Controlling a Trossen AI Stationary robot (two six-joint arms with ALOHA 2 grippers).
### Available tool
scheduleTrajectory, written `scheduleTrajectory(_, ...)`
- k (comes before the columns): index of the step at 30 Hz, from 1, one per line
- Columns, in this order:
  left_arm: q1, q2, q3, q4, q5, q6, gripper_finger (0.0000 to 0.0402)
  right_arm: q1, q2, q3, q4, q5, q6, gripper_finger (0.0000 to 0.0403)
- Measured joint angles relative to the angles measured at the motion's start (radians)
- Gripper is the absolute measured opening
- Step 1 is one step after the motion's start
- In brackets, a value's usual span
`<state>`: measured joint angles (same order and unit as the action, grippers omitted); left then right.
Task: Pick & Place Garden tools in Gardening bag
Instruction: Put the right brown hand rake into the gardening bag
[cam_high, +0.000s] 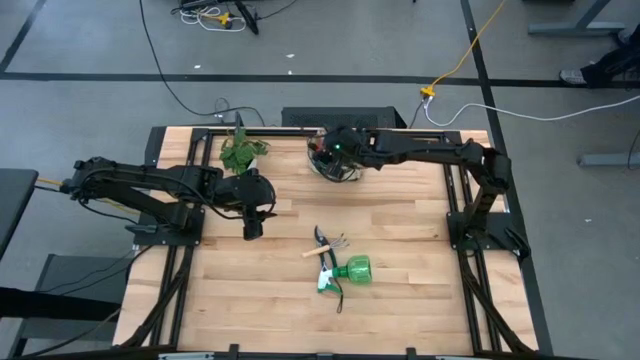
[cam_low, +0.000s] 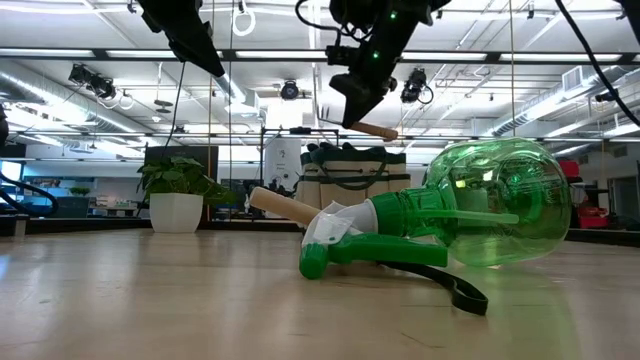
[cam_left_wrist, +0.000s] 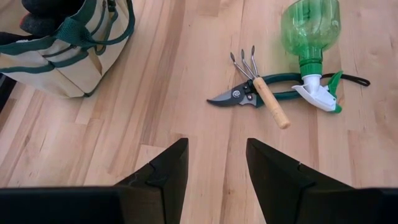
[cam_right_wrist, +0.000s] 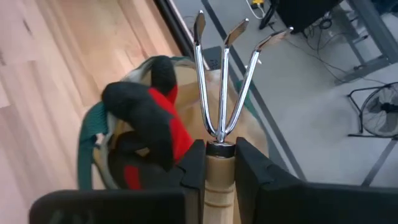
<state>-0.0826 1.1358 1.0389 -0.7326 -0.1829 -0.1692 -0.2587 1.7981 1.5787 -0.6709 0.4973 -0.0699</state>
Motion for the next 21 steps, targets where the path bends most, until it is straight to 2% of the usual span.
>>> scheduleTrajectory(21,0.000,0.000,0.000,0.000,0.000,0.000,0.0169,-0.099,-0.001,-0.001,0.101,-0.045,-0.108,0.0045)
